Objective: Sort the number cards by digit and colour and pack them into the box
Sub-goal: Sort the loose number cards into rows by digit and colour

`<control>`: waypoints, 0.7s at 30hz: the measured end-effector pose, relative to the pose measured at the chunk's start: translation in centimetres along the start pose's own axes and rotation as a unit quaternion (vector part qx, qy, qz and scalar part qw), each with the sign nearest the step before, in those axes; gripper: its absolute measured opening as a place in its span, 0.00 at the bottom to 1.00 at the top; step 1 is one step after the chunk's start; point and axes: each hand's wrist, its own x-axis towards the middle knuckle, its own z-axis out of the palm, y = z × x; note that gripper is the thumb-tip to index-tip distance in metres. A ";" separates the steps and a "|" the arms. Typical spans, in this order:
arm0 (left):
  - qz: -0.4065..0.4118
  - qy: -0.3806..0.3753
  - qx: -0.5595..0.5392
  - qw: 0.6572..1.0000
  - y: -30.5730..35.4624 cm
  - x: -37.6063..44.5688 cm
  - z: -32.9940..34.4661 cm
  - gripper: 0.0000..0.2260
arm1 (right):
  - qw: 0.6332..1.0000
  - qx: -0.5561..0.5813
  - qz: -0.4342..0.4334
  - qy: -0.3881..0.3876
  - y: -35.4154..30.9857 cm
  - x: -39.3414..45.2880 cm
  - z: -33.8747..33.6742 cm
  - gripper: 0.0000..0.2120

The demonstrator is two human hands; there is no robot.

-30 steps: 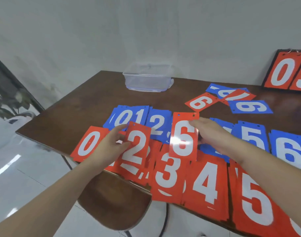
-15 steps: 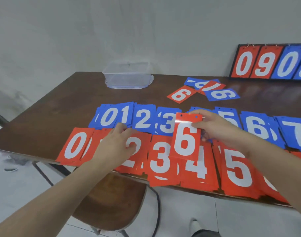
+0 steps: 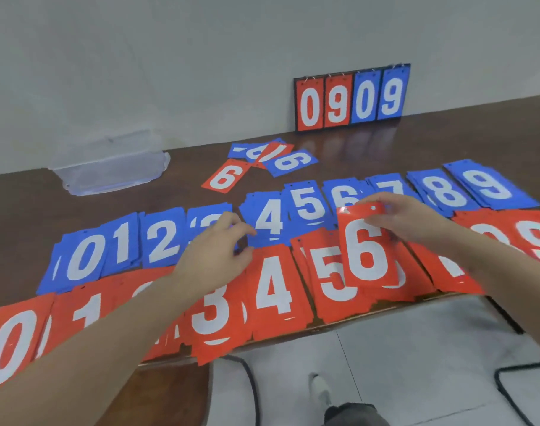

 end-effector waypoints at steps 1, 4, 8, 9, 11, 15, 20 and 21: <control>0.010 -0.008 -0.007 1.000 0.4 0.6 0.3 0.14 | 1.000 -0.021 -0.002 0.007 0.6 -0.2 -0.3 0.10; 0.032 -0.033 -0.006 0.999 1.6 2.1 1.0 0.15 | 0.996 -0.086 -0.004 0.011 1.9 -0.6 -0.9 0.08; 0.039 -0.047 0.002 0.998 2.4 3.8 1.5 0.15 | 0.988 -0.149 -0.011 0.024 3.9 0.2 -0.9 0.12; 0.038 -0.049 0.001 0.998 2.4 4.2 1.6 0.14 | 0.987 -0.158 -0.023 0.031 4.1 0.5 -0.9 0.13; 0.036 -0.049 0.006 0.998 2.3 5.0 1.8 0.14 | 0.986 -0.155 -0.050 0.042 4.4 1.5 -0.9 0.13; 0.014 -0.048 0.006 0.999 1.4 6.6 2.0 0.13 | 0.989 -0.124 -0.073 0.047 3.7 4.1 -0.6 0.07; -0.020 -0.031 0.003 0.999 -0.9 8.8 2.2 0.15 | 0.990 -0.098 -0.096 0.017 1.6 8.7 0.7 0.03; -0.036 -0.028 0.001 0.999 -1.5 9.3 2.1 0.15 | 0.990 -0.095 -0.107 0.009 1.2 9.8 1.0 0.04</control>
